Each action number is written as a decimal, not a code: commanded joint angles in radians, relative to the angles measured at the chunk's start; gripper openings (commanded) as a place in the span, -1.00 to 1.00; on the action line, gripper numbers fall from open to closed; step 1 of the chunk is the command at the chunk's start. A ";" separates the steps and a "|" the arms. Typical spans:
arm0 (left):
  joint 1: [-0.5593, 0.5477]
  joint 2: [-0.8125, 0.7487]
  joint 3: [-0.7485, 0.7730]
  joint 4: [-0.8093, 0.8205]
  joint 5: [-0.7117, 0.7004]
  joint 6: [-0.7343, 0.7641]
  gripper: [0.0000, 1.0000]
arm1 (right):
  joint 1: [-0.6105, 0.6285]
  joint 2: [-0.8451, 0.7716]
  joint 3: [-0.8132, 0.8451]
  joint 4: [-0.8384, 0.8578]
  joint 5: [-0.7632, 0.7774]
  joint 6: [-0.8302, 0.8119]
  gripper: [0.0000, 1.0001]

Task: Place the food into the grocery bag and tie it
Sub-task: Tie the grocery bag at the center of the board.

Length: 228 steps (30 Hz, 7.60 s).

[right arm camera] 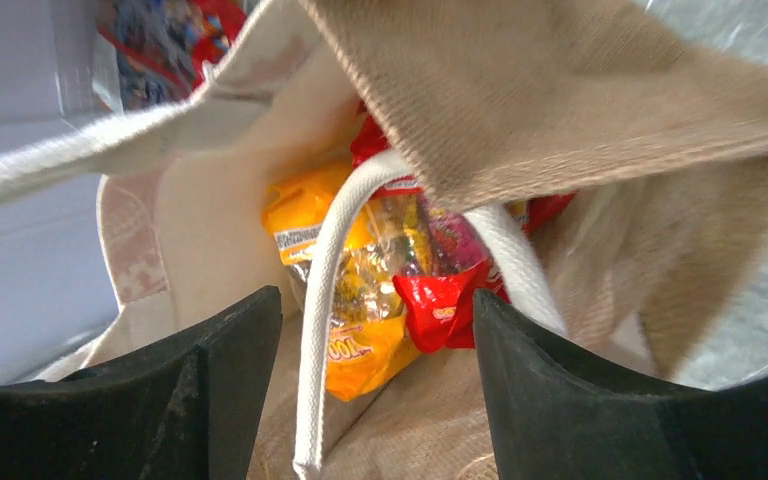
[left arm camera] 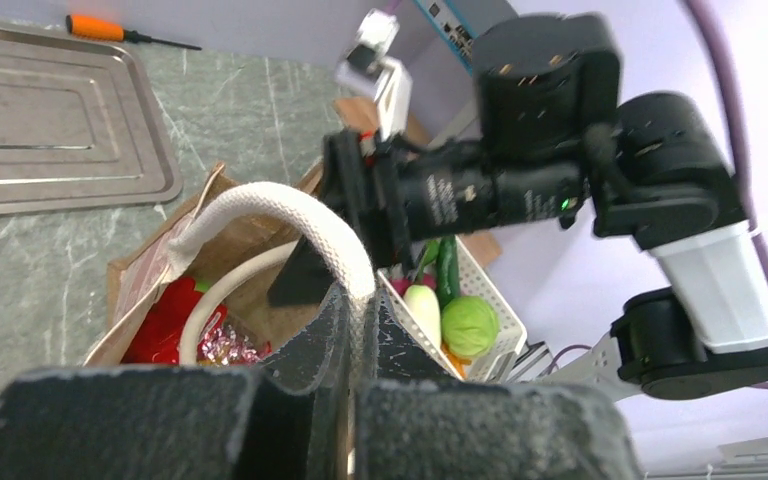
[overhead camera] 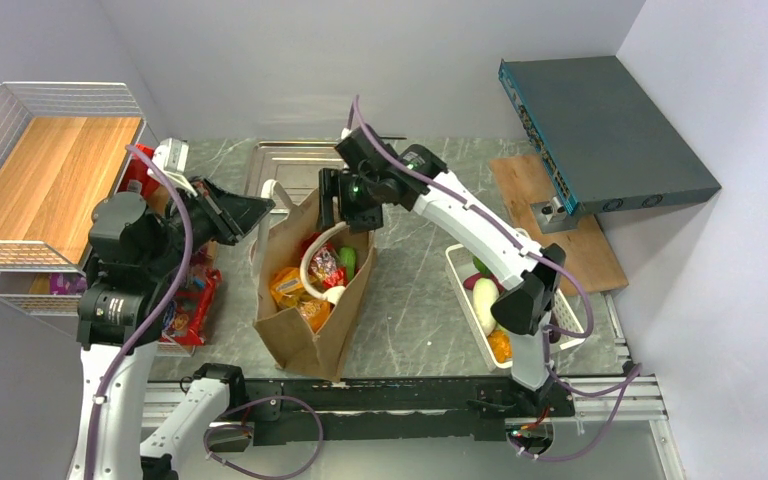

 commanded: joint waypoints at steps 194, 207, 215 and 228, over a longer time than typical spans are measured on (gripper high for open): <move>0.000 -0.134 -0.337 0.596 0.403 0.331 0.21 | -0.086 -0.181 -0.602 2.511 -0.771 1.206 -1.00; 0.000 -0.213 -0.522 0.792 0.326 0.156 -0.31 | -0.084 -0.102 -0.556 2.567 -0.754 1.262 -1.00; 0.000 -0.152 -0.562 0.915 0.228 0.133 -0.14 | -0.080 -0.090 -0.555 2.566 -0.754 1.261 -1.00; -0.084 -0.022 -0.568 1.107 0.209 0.088 -0.06 | -0.074 -0.079 -0.558 2.564 -0.747 1.253 -1.00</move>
